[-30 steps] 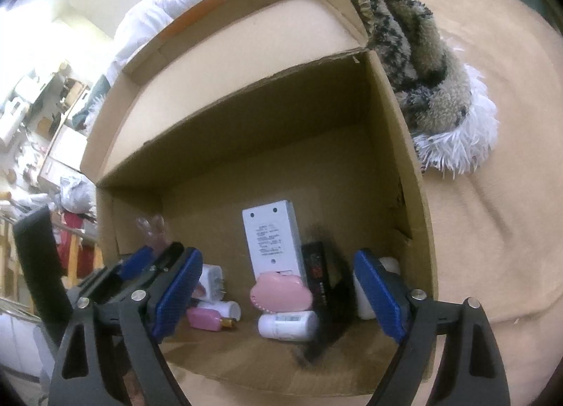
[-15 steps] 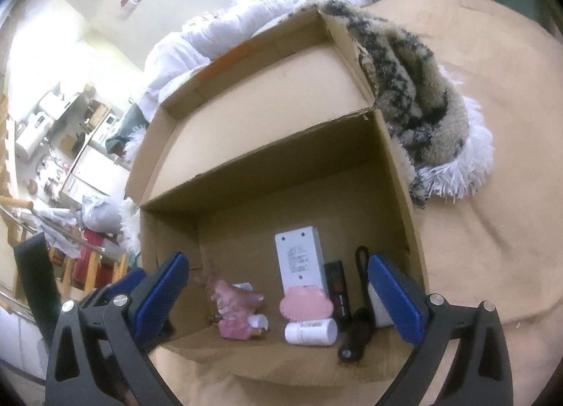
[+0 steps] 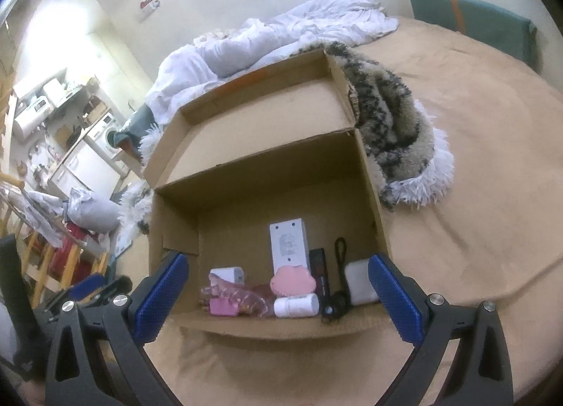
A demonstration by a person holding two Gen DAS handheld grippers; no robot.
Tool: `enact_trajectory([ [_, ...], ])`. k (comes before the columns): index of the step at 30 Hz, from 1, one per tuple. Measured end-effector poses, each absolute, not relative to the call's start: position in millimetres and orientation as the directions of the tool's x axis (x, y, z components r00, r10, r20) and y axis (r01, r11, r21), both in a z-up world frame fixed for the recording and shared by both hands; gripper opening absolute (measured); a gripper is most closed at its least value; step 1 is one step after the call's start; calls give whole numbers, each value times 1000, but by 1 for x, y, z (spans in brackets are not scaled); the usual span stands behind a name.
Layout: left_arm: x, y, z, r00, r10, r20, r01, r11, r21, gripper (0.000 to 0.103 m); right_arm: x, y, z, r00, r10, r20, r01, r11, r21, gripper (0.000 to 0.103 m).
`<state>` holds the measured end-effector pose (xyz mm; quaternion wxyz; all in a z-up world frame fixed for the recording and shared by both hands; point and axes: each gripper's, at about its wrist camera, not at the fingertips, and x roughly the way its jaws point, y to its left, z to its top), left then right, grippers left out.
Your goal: Organize rigid objects
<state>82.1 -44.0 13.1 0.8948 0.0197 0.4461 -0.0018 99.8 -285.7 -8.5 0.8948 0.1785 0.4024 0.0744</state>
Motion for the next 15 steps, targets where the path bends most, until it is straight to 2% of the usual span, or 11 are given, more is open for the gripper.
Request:
enact_trajectory([
  [1,77,-40,13,601,11,-799,18,999,27,81,95,-286,-8,668,272,-693,15,926,378,103],
  [4,62,-29,14,606,-21,-795,14,1000,-16,83,81,-284,-10,662,279,-695,25,919,393,103],
  [8,46,-20,13,622,-36,-782,6,999,-41,93,62,-276,-13,660,269,-701,25,925,379,103],
  [15,22,-14,19,677,-12,-736,1,1000,-16,94,38,-253,-15,672,224,-705,6,952,308,103],
])
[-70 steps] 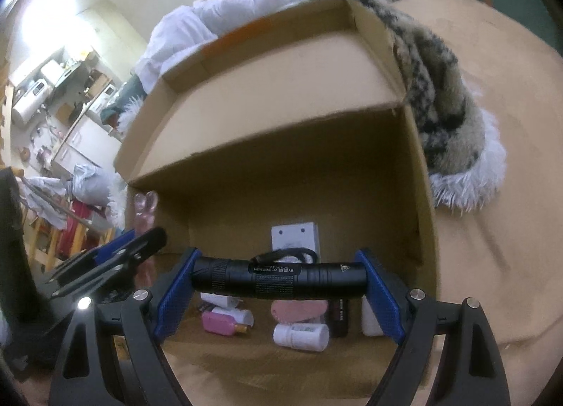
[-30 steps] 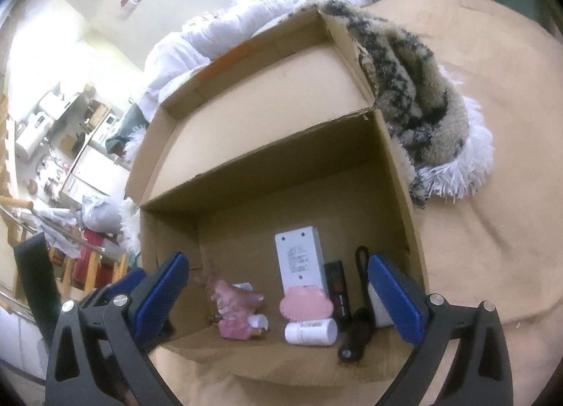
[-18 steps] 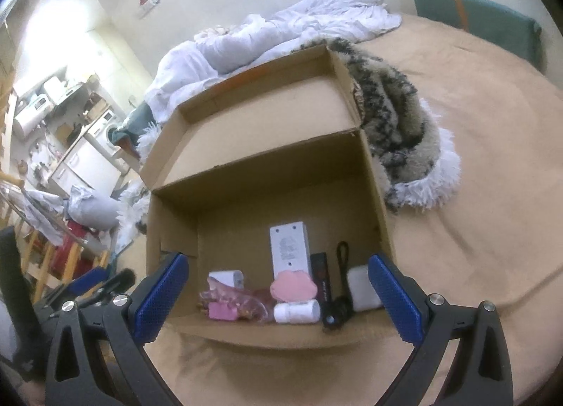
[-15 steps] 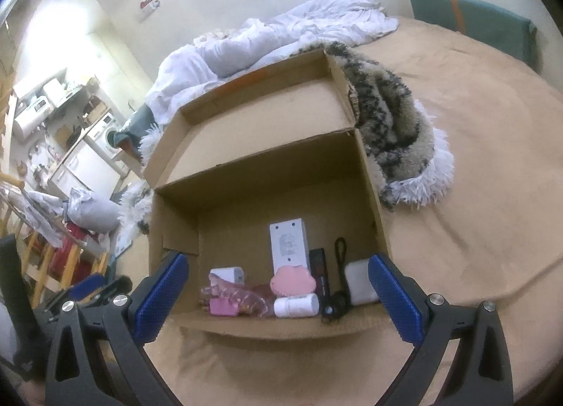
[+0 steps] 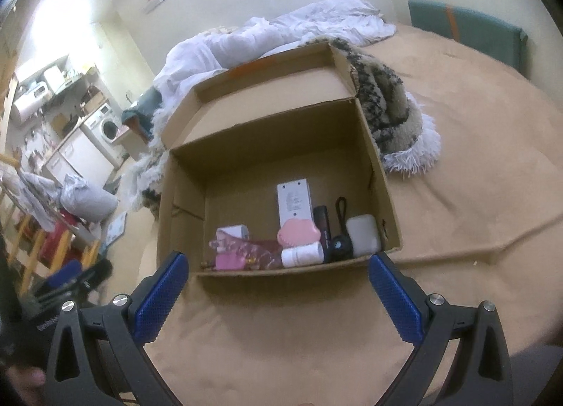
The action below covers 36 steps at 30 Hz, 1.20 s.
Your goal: Organize rigid objects
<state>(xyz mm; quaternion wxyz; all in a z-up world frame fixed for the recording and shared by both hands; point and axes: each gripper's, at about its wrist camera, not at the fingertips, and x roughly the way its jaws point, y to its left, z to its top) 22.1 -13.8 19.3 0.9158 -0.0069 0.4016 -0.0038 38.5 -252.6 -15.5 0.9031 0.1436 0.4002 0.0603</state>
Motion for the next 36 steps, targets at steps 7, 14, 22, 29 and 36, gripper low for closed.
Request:
enact_trajectory([
  [7,16,-10,19,693,-9,-720,-7,1000,-20,95,27,-234,-20,693,186,-697,-18,970,241,103],
  [14,17,-14,15,686,-4,-728,-2,1000,-7,95,30,-227,-23,686,170,-708,-28,978,207,103],
  [22,18,-16,14,683,-1,-731,-2,1000,-3,95,31,-226,-24,682,169,-712,-27,978,206,103],
  [29,19,-16,10,676,3,-737,0,1000,4,95,31,-227,-24,681,169,-713,-27,978,207,103],
  [36,19,-16,9,675,1,-738,5,1000,6,95,32,-227,-25,680,169,-714,-28,978,205,103],
])
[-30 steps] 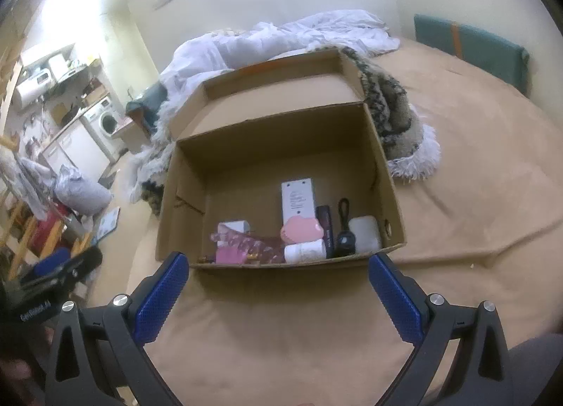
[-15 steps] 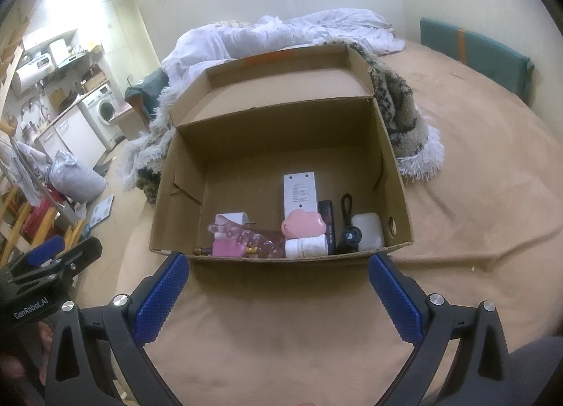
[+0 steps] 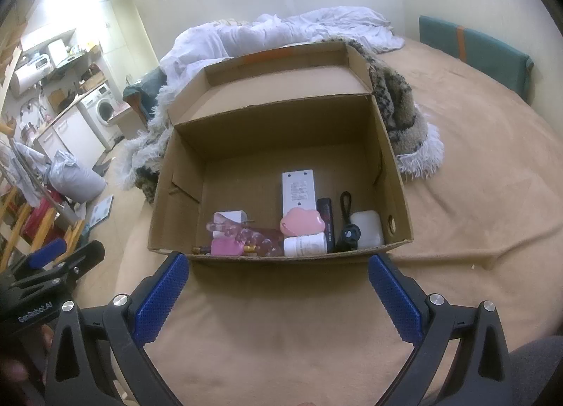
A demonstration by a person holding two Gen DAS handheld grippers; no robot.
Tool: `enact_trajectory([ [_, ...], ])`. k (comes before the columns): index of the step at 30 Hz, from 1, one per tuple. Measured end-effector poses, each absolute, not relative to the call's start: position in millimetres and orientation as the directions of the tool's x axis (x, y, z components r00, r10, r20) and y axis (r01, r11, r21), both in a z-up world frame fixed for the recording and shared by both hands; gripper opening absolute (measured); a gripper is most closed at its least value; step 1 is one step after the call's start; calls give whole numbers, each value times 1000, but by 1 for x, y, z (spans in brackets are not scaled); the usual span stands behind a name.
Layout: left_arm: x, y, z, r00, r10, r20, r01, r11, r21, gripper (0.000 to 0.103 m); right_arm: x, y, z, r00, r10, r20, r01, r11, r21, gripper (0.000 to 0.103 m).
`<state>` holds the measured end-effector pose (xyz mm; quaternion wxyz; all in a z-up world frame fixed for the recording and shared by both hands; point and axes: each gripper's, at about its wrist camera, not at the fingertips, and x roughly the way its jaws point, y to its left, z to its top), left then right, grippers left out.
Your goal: Organize rigid objects
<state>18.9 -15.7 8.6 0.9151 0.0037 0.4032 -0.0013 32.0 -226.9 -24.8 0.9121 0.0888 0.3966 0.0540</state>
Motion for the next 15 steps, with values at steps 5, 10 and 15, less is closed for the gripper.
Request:
enact_trajectory([
  [5,19,-16,9,675,3,-738,-1,1000,4,95,32,-227,-25,679,169,-715,-28,979,204,103],
  [10,20,-18,8,672,4,-741,9,1000,14,95,31,-225,-28,677,170,-716,-30,978,204,103],
  [15,18,-18,8,679,-2,-735,14,1000,10,95,31,-226,-28,678,171,-715,-29,978,206,103],
])
